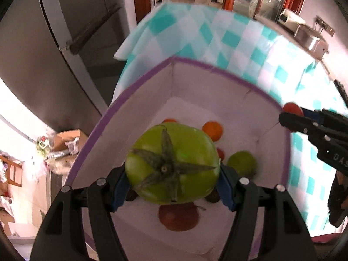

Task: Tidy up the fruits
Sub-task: 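Carry the green tomato and cherry tomato over the white box, then lower both fruits into the box and open both tools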

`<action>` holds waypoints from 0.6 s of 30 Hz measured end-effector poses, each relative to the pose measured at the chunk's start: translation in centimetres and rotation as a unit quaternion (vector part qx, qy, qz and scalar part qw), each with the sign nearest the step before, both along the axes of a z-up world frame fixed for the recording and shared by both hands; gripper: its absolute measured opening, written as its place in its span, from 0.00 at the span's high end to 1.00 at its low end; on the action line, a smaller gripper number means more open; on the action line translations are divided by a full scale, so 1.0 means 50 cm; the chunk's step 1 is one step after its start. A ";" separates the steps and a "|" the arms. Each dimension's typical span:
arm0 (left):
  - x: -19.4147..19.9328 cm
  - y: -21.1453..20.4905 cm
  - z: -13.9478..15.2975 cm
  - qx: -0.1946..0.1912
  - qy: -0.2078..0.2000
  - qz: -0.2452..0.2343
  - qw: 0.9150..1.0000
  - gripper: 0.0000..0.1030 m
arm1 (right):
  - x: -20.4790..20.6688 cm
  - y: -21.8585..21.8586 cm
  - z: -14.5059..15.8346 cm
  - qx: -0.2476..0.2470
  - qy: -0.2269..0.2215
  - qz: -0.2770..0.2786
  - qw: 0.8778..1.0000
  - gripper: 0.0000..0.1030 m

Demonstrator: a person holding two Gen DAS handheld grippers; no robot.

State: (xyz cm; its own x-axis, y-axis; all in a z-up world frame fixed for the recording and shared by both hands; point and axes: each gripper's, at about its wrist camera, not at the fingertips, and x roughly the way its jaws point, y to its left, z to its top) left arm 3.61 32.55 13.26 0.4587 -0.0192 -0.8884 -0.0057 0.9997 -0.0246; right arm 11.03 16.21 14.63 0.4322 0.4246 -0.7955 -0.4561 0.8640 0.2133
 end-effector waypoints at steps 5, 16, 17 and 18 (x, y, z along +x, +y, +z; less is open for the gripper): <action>0.026 0.026 -0.049 0.010 0.050 0.003 0.999 0.34 | 0.034 0.076 -0.034 -0.034 0.034 0.016 0.999 0.66; 0.131 0.012 -0.161 0.043 0.160 -0.038 0.985 0.34 | 0.093 0.180 -0.175 -0.178 0.149 0.044 0.972 0.66; 0.137 0.010 -0.170 0.044 0.170 -0.041 0.984 0.34 | 0.098 0.180 -0.187 -0.189 0.160 0.042 0.968 0.66; 0.142 0.007 -0.179 0.043 0.179 -0.045 0.982 0.34 | 0.103 0.180 -0.198 -0.199 0.169 0.039 0.964 0.66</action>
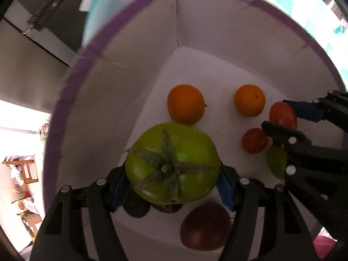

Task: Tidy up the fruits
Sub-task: 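Lower both fruits into the box and open both tools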

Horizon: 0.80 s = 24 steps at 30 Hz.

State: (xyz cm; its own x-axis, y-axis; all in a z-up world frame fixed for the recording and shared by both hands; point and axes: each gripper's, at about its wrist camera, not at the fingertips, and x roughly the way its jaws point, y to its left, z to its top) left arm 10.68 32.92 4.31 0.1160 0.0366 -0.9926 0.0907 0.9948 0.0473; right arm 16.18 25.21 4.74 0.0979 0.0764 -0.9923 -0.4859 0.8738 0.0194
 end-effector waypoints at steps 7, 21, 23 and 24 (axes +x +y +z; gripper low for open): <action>0.015 -0.020 -0.044 0.011 0.032 -0.022 0.999 0.34 | 0.030 -0.010 -0.049 -0.042 0.042 -0.020 0.998 0.65; 0.033 -0.033 -0.070 0.017 0.057 -0.016 0.998 0.33 | 0.043 -0.004 -0.062 -0.052 0.050 -0.021 0.997 0.45; 0.034 -0.030 -0.065 0.015 0.060 -0.012 0.998 0.33 | 0.037 -0.001 -0.054 -0.044 0.042 -0.020 0.998 0.35; 0.036 -0.030 -0.061 0.013 0.061 -0.010 0.998 0.33 | 0.033 0.000 -0.050 -0.038 0.040 -0.020 0.998 0.33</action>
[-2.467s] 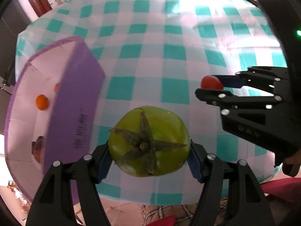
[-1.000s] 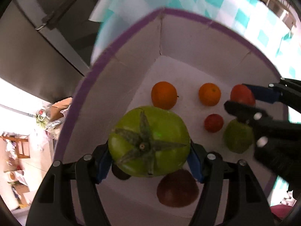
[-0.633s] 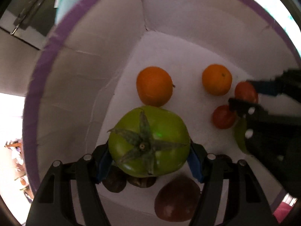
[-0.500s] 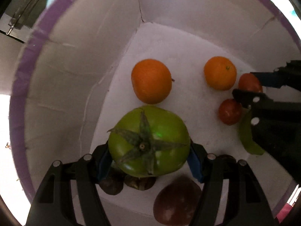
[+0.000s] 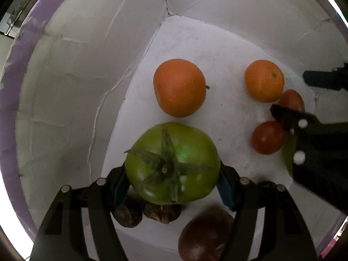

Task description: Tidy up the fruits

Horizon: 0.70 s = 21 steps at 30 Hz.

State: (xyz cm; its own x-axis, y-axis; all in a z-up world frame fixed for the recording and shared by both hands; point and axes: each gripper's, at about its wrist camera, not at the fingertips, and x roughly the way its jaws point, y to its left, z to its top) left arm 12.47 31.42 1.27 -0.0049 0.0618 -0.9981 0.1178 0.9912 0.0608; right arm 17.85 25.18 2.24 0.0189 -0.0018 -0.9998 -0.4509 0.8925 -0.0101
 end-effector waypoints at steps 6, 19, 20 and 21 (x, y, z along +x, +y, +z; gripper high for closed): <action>-0.004 0.021 0.004 -0.039 0.012 0.025 0.999 0.33 | -0.042 0.008 0.045 0.020 -0.043 0.010 0.999 0.18; -0.165 0.020 0.267 -0.017 -0.278 0.028 0.960 0.16 | -0.142 -0.092 0.194 0.141 -0.158 -0.009 0.977 0.16; -0.178 0.025 0.295 -0.019 -0.305 0.038 0.951 0.13 | -0.159 -0.098 0.215 0.151 -0.172 -0.006 0.974 0.16; -0.184 0.025 0.318 -0.022 -0.323 0.043 0.945 0.06 | -0.161 -0.097 0.231 0.164 -0.185 -0.003 0.969 0.16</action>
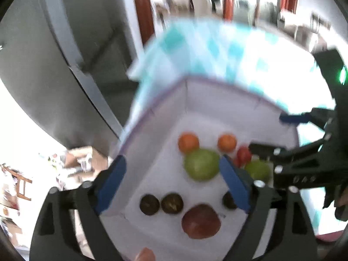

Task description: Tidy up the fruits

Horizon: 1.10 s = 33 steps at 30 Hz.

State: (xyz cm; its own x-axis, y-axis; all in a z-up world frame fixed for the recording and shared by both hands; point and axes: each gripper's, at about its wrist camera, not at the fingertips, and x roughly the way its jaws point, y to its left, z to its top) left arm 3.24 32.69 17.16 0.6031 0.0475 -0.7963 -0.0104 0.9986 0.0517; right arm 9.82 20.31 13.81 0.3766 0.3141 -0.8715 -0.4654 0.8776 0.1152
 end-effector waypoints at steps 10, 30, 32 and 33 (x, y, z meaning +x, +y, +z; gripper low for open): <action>-0.047 0.021 0.026 0.011 0.002 0.091 0.996 0.01 | -0.013 -0.034 0.093 0.067 -0.070 -0.052 0.994 0.16; -0.016 0.049 -0.128 0.021 0.128 0.038 0.991 0.01 | 0.023 0.068 -0.044 -0.011 0.030 -0.005 0.999 0.16; -0.010 0.054 -0.134 0.016 0.131 0.037 0.991 0.01 | 0.020 0.071 -0.047 -0.015 0.031 -0.002 0.999 0.16; -0.008 0.057 -0.137 0.013 0.133 0.037 0.990 0.01 | 0.020 0.073 -0.049 -0.018 0.030 0.000 0.999 0.16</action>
State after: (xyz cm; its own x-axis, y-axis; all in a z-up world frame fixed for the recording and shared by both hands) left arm 2.83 35.55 10.34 0.3663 0.1067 -0.9244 -0.0661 0.9939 0.0885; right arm 10.80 23.97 11.39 0.3228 0.2824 -0.9034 -0.4584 0.8817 0.1118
